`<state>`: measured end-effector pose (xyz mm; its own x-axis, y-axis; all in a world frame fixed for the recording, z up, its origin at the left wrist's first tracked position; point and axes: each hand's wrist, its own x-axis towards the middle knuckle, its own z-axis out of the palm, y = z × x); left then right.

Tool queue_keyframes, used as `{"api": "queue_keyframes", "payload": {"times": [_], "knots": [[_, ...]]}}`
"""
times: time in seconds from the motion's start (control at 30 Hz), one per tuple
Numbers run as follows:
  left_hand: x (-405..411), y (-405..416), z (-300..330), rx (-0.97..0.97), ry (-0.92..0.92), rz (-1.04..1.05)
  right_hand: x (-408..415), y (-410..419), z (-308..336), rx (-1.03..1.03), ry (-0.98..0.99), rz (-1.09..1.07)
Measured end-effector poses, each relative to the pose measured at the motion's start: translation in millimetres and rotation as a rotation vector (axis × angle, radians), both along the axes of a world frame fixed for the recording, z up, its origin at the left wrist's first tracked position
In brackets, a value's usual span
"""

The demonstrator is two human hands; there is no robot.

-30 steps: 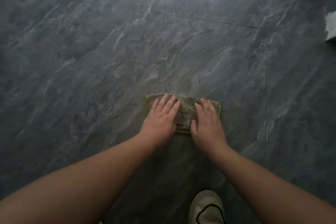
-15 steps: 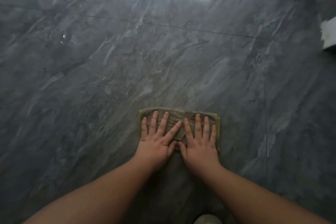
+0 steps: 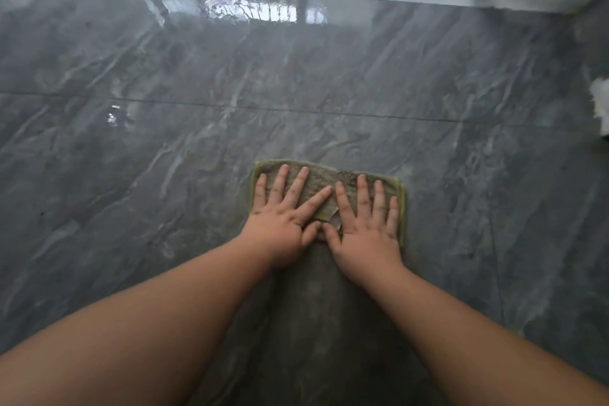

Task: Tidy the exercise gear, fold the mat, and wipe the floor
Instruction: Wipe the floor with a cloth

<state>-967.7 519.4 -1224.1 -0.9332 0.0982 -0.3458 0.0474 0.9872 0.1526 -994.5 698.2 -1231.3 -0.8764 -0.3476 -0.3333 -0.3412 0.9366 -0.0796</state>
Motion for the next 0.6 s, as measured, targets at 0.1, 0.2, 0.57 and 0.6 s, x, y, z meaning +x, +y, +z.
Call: {"api": "queue_keyframes", "payload": {"times": [0.1,0.2,0.57,0.6], "knots": [[-43,-10,0,0.004,-0.016,0.022,-44,-13,2,-0.015,-0.04,-0.023],[-85,-21,0,0.0,-0.013,0.03,-85,-26,3,-0.023,-0.047,-0.029],[-201,-51,2,-0.006,-0.083,0.084,-210,-62,4,-0.013,-0.067,0.004],[-202,-51,2,-0.004,-0.084,0.081,-212,-62,4,-0.007,-0.071,0.008]]}}
